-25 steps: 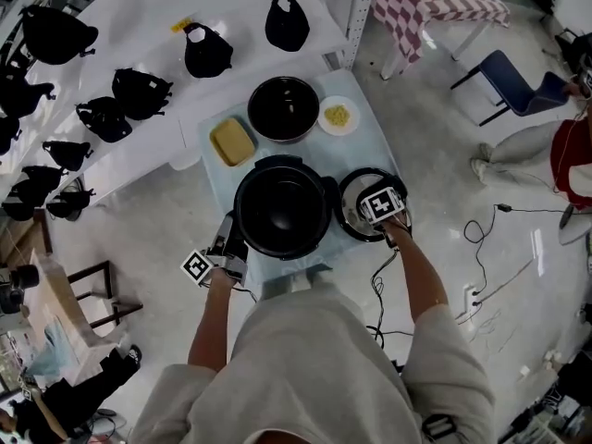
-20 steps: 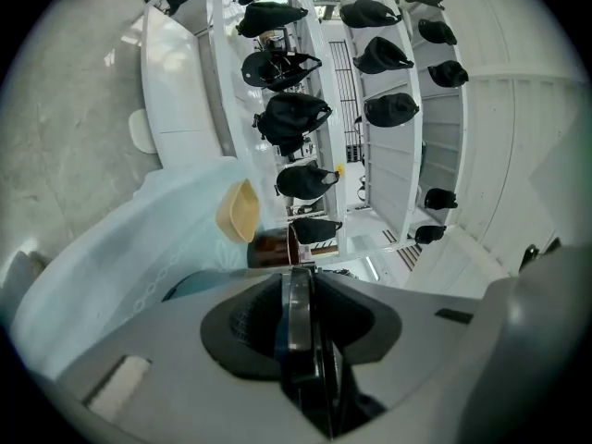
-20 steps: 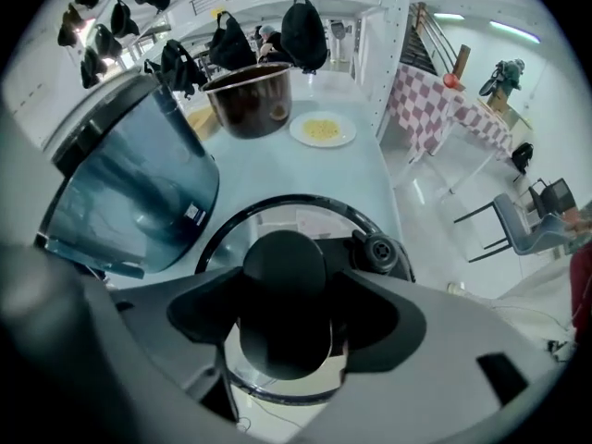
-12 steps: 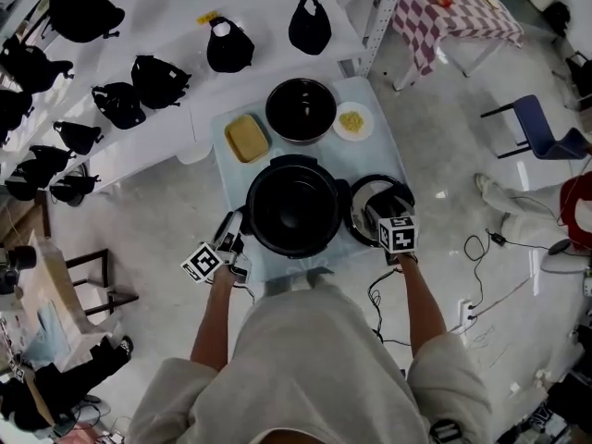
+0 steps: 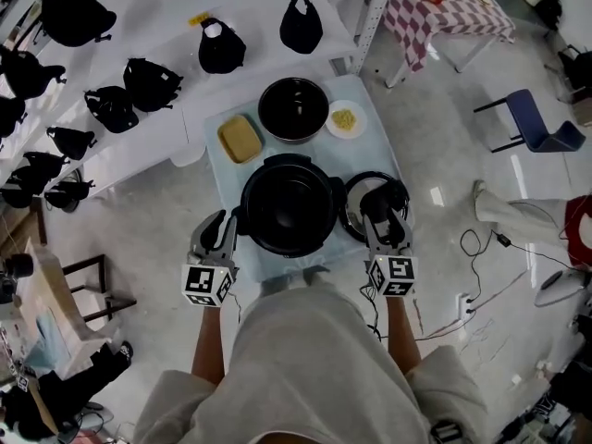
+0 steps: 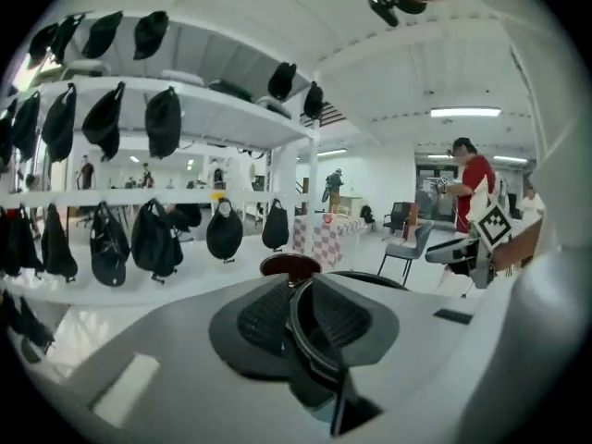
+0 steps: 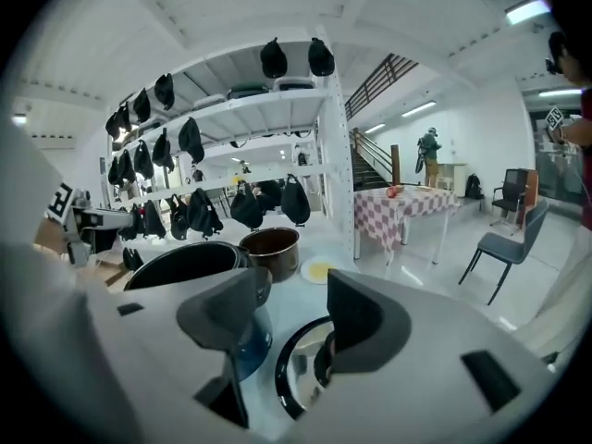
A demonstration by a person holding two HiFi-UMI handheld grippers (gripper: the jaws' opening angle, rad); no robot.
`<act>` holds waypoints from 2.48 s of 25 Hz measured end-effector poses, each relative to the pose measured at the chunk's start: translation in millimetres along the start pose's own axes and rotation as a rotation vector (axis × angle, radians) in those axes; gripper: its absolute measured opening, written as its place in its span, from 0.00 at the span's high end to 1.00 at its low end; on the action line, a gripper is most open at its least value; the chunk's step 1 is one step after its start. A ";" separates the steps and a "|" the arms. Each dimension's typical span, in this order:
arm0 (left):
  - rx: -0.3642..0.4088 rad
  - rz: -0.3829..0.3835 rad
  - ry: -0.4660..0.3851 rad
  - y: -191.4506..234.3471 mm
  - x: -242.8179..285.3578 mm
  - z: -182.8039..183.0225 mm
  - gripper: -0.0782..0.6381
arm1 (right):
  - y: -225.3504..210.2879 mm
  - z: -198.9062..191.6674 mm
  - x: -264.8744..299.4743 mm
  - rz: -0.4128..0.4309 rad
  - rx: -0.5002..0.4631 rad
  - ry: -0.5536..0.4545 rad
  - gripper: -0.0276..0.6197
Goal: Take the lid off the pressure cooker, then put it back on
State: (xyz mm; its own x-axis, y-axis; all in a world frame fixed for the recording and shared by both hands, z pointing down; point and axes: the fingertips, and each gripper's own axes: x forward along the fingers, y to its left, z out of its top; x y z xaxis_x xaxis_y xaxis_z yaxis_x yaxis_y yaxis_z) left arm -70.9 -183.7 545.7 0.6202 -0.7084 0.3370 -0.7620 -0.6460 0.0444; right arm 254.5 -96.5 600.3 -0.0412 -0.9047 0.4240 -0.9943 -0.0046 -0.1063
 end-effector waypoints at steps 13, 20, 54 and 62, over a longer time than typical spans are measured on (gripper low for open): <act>0.080 -0.160 -0.079 -65.4 16.9 24.4 0.83 | 21.3 30.6 -44.3 0.009 -0.022 -0.085 0.53; 0.068 -0.254 -0.089 -92.8 36.8 28.9 0.42 | 22.2 25.8 -52.5 0.000 -0.022 -0.077 0.48; 0.077 -0.202 -0.067 -86.9 24.1 38.1 0.39 | -77.2 -167.4 101.2 0.087 -0.127 0.818 0.49; 0.065 -0.175 -0.070 -79.6 16.8 37.7 0.40 | -78.1 -172.7 104.2 0.092 -0.136 0.874 0.50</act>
State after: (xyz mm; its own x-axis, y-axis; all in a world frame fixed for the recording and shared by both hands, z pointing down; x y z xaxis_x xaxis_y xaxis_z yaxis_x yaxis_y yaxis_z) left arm 7.2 -154.9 512.4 0.7552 -0.6003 0.2632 -0.6294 -0.7763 0.0353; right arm 310.9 -116.8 808.1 -0.1268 -0.2505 0.9598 -0.9841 0.1532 -0.0900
